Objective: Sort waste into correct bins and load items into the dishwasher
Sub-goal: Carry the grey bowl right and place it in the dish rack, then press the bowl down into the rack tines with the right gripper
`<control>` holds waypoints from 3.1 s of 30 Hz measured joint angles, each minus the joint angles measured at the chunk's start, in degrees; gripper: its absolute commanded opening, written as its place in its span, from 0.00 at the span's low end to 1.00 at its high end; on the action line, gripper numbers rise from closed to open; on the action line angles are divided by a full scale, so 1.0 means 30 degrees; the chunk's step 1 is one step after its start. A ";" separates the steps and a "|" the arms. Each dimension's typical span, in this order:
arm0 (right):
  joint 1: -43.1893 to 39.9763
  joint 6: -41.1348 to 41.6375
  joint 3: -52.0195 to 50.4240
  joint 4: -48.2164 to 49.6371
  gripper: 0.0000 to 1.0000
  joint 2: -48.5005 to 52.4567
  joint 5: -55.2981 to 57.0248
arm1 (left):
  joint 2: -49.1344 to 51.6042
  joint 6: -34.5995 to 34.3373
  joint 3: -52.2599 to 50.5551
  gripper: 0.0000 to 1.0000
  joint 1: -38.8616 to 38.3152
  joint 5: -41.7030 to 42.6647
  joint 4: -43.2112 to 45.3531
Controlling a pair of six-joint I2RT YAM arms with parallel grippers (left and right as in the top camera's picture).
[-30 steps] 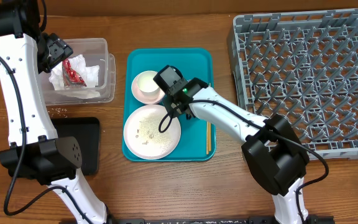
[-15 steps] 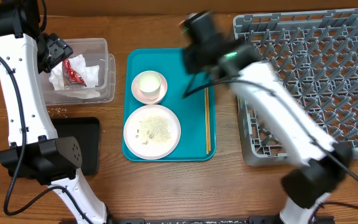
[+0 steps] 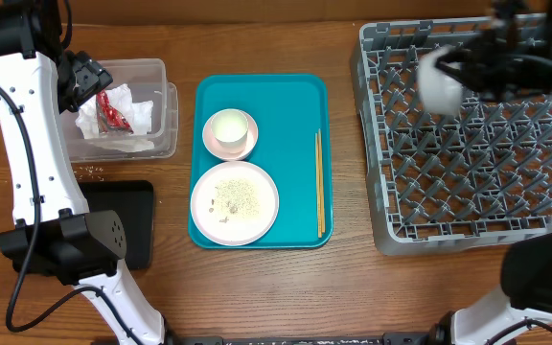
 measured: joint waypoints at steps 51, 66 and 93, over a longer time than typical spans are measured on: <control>-0.2856 0.5064 -0.7657 1.3391 0.04 0.1603 -0.6885 | 0.0000 0.0000 0.0000 1.00 0.0000 0.0000 0.0000; -0.4218 0.6550 -0.7657 1.3391 0.04 0.3636 -0.8597 | 0.0000 0.0000 0.0000 1.00 0.0000 0.0000 0.0000; -0.6331 0.5632 -0.7723 0.8262 0.54 -0.3657 -0.1647 | 0.0000 0.0000 0.0000 1.00 0.0000 0.0000 0.0000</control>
